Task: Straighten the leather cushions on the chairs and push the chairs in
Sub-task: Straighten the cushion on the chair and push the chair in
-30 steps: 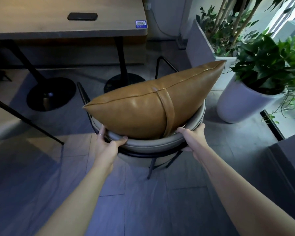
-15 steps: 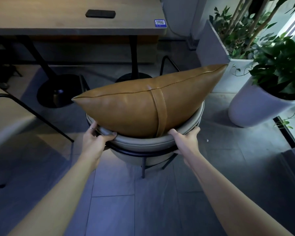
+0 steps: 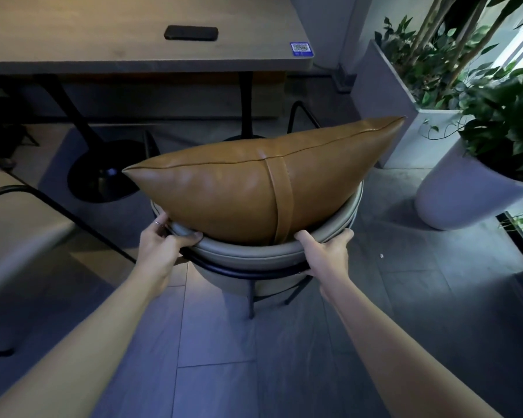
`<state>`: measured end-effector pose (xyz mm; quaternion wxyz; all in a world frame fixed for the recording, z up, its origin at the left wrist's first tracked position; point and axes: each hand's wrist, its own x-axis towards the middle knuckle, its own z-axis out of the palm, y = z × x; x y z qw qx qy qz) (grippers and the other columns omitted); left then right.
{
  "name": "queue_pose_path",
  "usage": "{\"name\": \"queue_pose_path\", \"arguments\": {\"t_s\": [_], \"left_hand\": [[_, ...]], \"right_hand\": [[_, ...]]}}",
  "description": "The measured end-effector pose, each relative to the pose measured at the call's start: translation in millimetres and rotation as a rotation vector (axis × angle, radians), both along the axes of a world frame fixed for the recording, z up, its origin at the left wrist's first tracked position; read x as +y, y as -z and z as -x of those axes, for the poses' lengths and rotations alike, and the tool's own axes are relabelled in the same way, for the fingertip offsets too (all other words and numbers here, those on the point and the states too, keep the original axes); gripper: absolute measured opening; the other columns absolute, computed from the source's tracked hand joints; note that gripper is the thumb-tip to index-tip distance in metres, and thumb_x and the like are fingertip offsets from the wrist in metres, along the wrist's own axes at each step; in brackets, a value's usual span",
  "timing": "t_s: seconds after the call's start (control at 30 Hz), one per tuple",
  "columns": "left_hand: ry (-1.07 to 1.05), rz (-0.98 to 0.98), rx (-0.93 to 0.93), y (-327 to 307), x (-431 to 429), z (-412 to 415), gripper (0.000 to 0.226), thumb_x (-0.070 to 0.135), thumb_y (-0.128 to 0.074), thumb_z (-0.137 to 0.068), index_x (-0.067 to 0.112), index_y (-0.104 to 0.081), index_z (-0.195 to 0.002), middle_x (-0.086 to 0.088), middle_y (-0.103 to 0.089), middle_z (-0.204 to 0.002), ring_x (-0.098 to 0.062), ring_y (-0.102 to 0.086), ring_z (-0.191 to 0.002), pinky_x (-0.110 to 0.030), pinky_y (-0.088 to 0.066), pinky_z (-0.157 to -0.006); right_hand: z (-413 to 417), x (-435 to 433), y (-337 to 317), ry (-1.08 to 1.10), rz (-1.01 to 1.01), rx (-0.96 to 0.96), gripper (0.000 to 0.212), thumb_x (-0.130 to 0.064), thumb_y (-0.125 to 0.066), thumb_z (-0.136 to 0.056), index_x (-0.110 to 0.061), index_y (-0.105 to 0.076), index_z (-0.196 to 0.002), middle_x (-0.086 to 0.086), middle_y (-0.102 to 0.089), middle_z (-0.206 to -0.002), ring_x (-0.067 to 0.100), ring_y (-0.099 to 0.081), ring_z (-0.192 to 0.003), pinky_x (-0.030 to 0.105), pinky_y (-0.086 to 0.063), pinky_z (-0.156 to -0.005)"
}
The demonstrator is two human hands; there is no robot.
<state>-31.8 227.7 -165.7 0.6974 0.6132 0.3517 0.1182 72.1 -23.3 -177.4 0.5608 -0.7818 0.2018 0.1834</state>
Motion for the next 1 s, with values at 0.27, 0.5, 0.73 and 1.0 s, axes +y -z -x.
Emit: {"name": "queue_pose_path", "arguments": {"t_s": [0.27,0.5,0.73,1.0], "left_hand": [[-0.01,-0.002,0.008,10,0,-3,0.048,-0.005,-0.082,-0.076,0.03,-0.075,-0.108,0.009,-0.081,-0.096,-0.018,-0.075,-0.091,-0.045,-0.06,-0.083],[0.046,-0.007,-0.008,9,26,-10,0.056,-0.005,-0.081,-0.078,0.031,-0.069,-0.12,0.015,-0.08,-0.098,-0.01,-0.076,-0.086,-0.029,-0.061,-0.065],[0.02,0.002,-0.049,19,53,-25,0.066,-0.004,-0.082,-0.071,0.03,-0.07,-0.126,0.014,-0.079,-0.108,-0.012,-0.073,-0.101,-0.033,-0.06,-0.076],[-0.028,-0.021,-0.079,26,82,-45,0.07,0.002,-0.083,-0.073,0.039,-0.067,-0.131,0.011,-0.075,-0.122,-0.01,-0.069,-0.107,-0.042,-0.058,-0.095]], "right_hand": [[3,1,-4,0.074,-0.051,0.011,0.084,-0.045,-0.076,-0.062,-0.028,-0.03,-0.131,0.006,-0.055,-0.126,0.034,-0.059,-0.112,0.057,-0.055,-0.091],[5,23,-6,0.08,-0.061,0.008,0.095,-0.051,-0.077,-0.061,-0.029,-0.027,-0.139,0.008,-0.052,-0.134,0.035,-0.057,-0.116,0.057,-0.055,-0.092],[-2,45,0,0.082,-0.06,0.011,0.089,-0.048,-0.078,-0.071,-0.029,-0.024,-0.139,0.009,-0.047,-0.139,0.034,-0.055,-0.115,0.056,-0.055,-0.093],[-15,76,2,0.095,-0.042,0.001,0.096,-0.049,-0.079,-0.073,-0.024,-0.019,-0.144,0.015,-0.045,-0.141,0.037,-0.054,-0.115,0.055,-0.053,-0.094]]}}
